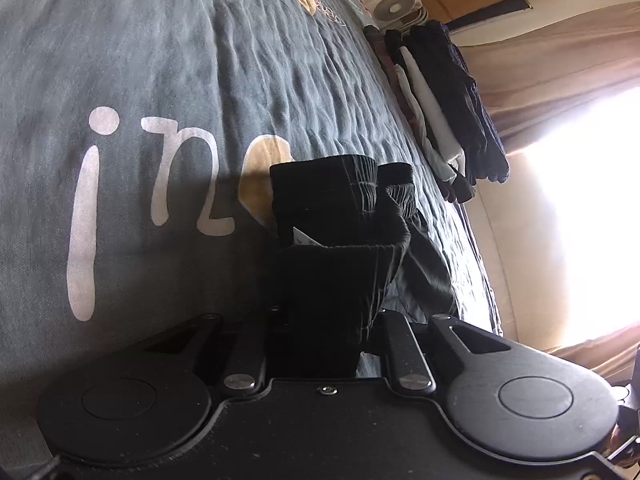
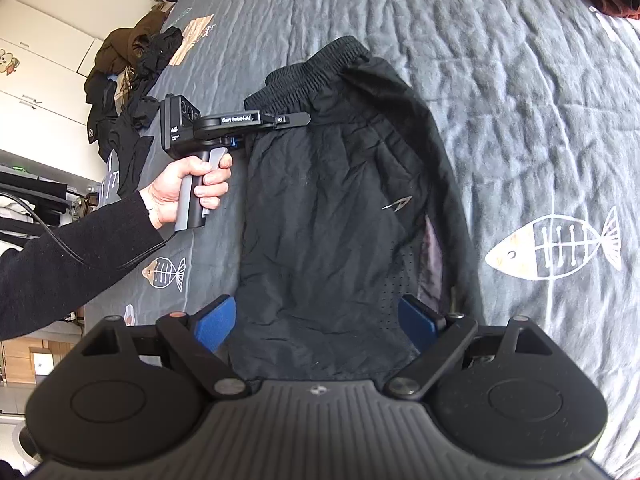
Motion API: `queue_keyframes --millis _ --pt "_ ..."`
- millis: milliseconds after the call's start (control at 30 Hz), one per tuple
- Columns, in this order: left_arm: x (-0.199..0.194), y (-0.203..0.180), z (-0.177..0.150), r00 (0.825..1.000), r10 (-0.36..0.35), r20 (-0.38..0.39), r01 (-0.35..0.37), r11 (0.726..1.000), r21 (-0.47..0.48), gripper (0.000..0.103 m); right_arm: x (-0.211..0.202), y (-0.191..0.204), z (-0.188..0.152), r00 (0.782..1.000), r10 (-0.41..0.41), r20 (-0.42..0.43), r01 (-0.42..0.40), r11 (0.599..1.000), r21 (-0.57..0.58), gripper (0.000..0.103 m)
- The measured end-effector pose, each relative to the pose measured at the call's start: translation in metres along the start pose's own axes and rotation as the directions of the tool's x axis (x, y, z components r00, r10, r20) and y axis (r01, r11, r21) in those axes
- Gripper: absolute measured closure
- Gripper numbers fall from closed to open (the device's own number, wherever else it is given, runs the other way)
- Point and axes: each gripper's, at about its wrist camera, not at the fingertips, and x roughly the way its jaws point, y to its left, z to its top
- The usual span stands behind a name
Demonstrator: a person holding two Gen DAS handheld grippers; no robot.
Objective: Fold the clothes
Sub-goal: 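Lift the folded black trousers by the waistband with the left tool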
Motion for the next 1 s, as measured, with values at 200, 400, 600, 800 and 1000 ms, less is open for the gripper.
queue_keyframes --millis 200,400,600,800,1000 --pt "0.001 0.002 0.001 1.0 0.007 -0.007 -0.007 1.0 0.005 0.087 -0.003 -0.044 0.01 0.995 0.023 -0.092 -0.027 0.999 -0.039 0.015" --pt "0.002 0.002 0.002 1.0 0.011 -0.012 -0.011 1.0 0.013 0.087 0.011 -0.112 0.014 0.962 0.195 -0.191 -0.189 0.981 0.047 0.015" --pt "0.002 0.002 0.004 1.0 0.012 -0.023 -0.011 1.0 0.027 0.087 0.05 -0.151 0.009 0.916 0.322 -0.238 -0.299 0.946 0.126 0.015" --pt "0.004 0.001 0.005 1.0 0.012 -0.029 -0.011 0.999 0.04 0.087 0.07 -0.173 0.0 0.894 0.347 -0.282 -0.317 0.937 0.15 0.015" --pt "0.004 0.0 0.004 1.0 0.006 -0.02 -0.006 0.999 0.037 0.087 0.085 -0.17 0.002 0.869 0.389 -0.306 -0.357 0.921 0.155 0.012"
